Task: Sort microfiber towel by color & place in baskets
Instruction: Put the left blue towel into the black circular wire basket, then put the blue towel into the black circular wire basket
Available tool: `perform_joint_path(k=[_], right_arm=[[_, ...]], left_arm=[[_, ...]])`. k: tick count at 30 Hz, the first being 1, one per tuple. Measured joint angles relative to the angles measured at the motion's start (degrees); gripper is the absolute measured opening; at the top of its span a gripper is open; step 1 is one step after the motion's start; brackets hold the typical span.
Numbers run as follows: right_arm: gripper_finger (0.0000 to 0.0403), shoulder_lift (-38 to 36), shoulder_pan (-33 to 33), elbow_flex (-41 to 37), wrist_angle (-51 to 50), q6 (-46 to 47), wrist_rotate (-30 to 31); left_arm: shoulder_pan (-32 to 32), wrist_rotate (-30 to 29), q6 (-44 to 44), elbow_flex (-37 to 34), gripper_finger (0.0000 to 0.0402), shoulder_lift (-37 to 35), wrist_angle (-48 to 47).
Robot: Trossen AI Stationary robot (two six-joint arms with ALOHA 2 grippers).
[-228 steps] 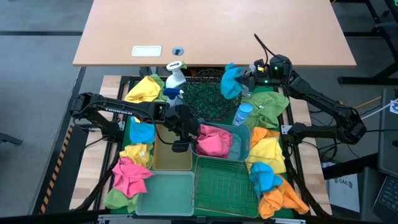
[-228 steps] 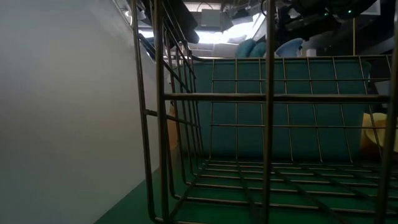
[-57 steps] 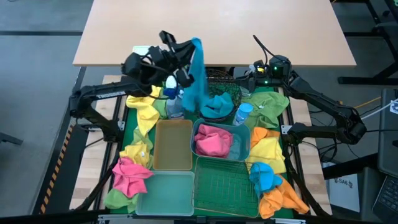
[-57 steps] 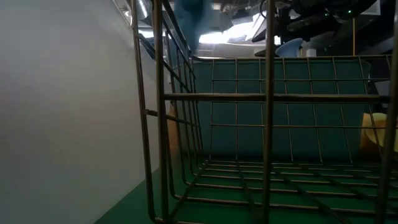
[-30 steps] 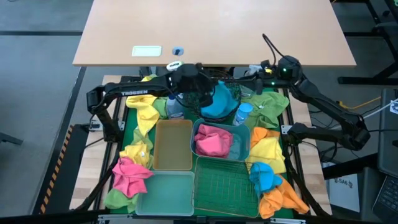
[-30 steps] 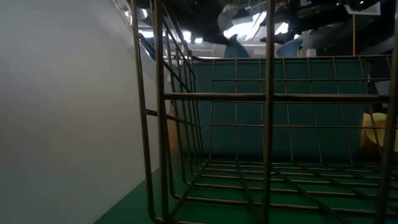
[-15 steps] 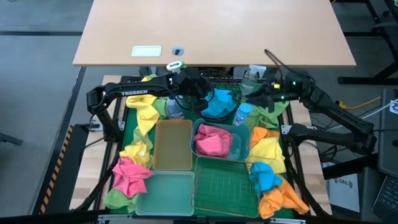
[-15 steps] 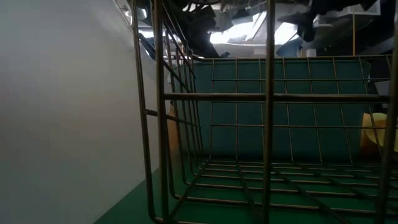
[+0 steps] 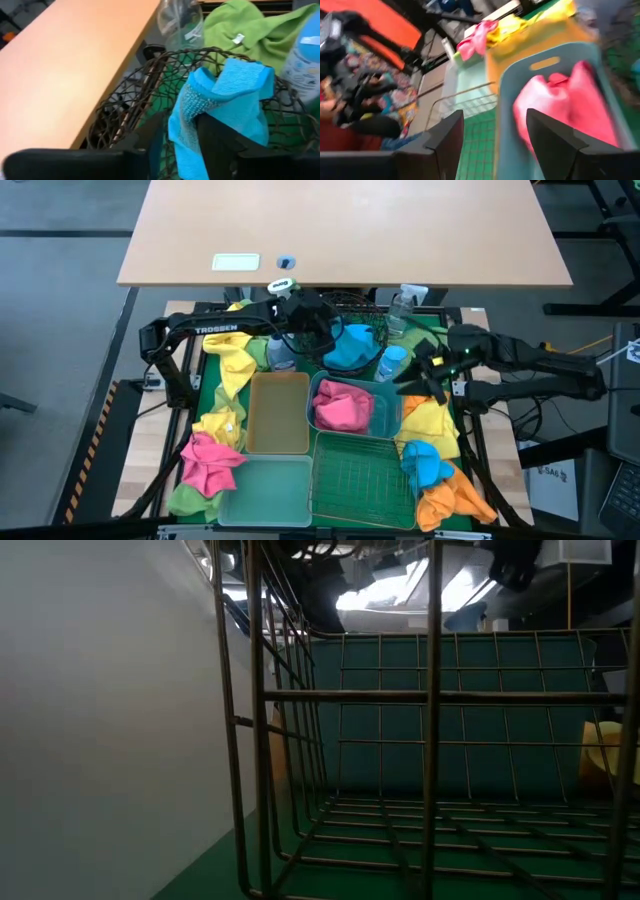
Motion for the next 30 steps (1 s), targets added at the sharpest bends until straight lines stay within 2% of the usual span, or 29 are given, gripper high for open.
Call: perform_joint_path(k=[4, 10, 21, 30], right_arm=[[0.0216, 0.0, 5.68, 0.0, -0.09, 0.28, 1.11], [0.0216, 0.0, 13.05, 0.0, -1.82, 3.06, 6.54], [0.0216, 0.0, 21.29, 0.0, -8.61, 7.43, 15.36], [0.0216, 0.08, 30.25, 0.0, -12.17, 18.77, 19.38]], left_arm=[[-0.7, -2.41, -0.5, 0.0, 0.0135, -0.54, -0.71], [-2.22, -7.43, -0.53, 0.0, 0.0136, -3.76, -2.44], [-5.25, -7.51, -0.71, 0.02, 0.0135, -7.22, -3.18], [-8.71, -7.11, -0.74, 0.02, 0.0135, -7.46, -5.01]])
